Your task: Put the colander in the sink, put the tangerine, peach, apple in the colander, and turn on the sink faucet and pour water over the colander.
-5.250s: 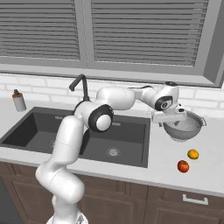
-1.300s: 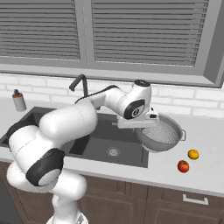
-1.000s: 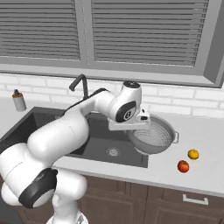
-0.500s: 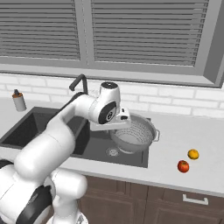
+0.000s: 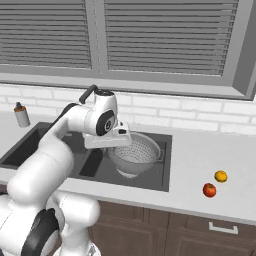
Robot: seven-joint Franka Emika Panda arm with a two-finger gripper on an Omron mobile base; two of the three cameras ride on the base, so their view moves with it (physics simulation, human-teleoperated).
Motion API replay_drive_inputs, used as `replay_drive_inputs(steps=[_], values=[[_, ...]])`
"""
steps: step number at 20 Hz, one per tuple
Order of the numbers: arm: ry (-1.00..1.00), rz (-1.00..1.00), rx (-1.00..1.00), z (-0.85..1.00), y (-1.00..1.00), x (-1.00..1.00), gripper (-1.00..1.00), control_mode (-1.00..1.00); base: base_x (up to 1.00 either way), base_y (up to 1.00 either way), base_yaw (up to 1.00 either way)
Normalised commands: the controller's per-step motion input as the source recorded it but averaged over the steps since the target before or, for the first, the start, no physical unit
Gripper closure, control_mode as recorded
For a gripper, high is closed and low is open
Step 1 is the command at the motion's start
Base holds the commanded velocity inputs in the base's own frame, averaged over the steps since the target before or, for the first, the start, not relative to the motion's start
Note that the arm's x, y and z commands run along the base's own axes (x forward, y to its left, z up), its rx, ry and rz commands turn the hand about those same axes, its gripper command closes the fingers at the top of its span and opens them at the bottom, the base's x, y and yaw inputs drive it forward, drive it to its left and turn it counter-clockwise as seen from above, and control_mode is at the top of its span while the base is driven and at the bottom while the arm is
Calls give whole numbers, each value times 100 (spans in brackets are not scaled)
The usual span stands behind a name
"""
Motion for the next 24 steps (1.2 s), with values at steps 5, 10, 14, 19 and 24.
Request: replay_drive_inputs(steps=[5,10,14,19,24], values=[[13,2,0,0,66,0,100,-100,0,0,0],[12,5,0,0,50,0,100,-100,0,0,0],[10,6,0,0,45,0,100,-100,0,0,0],[11,6,0,0,51,-2,100,-100,0,0,0],[6,6,0,0,56,-17,100,-100,0,0,0]])
